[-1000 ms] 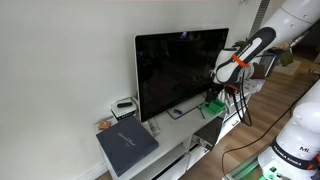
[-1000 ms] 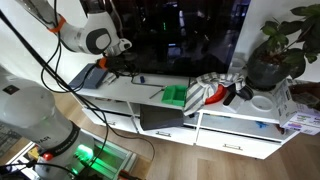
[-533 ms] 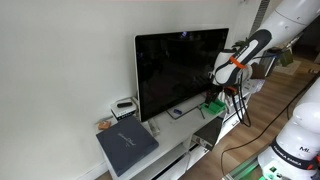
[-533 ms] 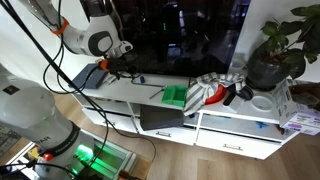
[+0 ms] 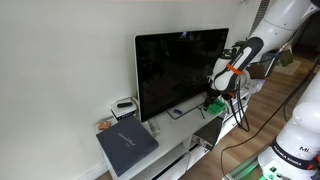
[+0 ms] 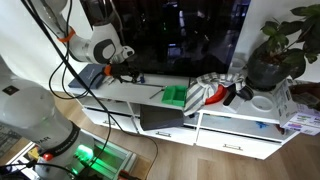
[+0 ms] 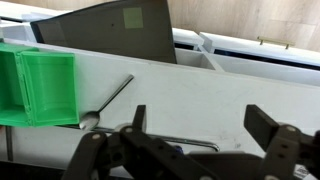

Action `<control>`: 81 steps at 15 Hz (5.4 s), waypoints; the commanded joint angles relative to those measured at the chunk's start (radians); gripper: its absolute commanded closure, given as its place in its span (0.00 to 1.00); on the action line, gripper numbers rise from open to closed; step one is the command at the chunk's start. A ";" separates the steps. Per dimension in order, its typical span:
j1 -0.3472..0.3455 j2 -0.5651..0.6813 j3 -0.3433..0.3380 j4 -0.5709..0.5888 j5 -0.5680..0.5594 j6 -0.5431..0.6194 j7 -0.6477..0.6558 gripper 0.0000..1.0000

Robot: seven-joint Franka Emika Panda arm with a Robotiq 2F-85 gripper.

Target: Move the toy car to the left

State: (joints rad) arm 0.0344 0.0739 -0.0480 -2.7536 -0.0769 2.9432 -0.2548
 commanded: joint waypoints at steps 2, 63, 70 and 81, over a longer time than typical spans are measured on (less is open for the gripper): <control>-0.026 0.192 0.008 0.057 -0.049 0.209 0.036 0.00; -0.109 0.859 0.162 0.738 -0.141 0.372 0.101 0.89; -0.089 0.797 0.153 0.660 -0.118 0.394 0.124 0.89; -0.094 0.703 0.184 0.521 -0.140 0.401 0.109 0.89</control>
State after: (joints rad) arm -0.0609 0.8296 0.1229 -2.1624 -0.2173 3.3433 -0.1450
